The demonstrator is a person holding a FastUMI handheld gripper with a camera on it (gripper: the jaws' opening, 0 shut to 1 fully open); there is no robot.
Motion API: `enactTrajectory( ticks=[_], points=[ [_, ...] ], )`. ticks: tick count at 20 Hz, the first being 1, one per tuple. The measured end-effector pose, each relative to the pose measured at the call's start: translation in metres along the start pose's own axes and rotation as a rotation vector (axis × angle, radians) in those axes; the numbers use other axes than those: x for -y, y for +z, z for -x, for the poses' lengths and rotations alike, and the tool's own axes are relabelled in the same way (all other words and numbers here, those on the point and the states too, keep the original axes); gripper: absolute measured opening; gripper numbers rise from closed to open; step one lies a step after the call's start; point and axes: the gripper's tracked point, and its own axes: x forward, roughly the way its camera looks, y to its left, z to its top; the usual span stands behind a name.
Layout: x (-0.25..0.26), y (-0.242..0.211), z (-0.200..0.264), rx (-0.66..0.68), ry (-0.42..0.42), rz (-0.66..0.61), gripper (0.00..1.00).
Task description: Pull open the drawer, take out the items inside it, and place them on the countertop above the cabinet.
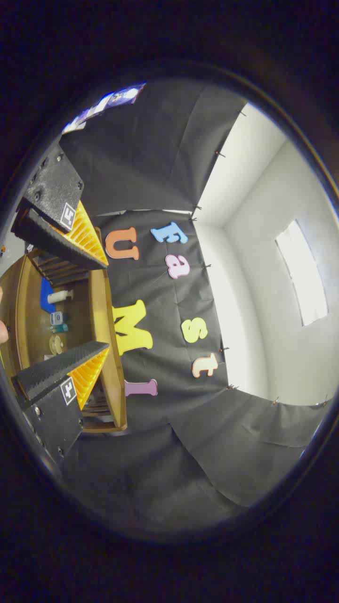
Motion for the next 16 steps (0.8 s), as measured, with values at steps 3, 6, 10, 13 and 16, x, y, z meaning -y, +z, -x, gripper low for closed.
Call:
enactTrajectory(
  ticks=[3,6,10,13,16],
  points=[
    [-0.008,0.001,0.003,-0.012,0.023,-0.004,0.98],
    [-0.005,0.004,0.004,-0.007,0.024,-0.008,0.98],
    [0.009,-0.023,0.008,-0.082,0.002,-0.015,0.98],
    [0.023,-0.045,0.01,-0.146,-0.021,-0.005,0.98],
    [0.032,-0.066,0.006,-0.188,-0.041,0.036,0.98]
  ],
)
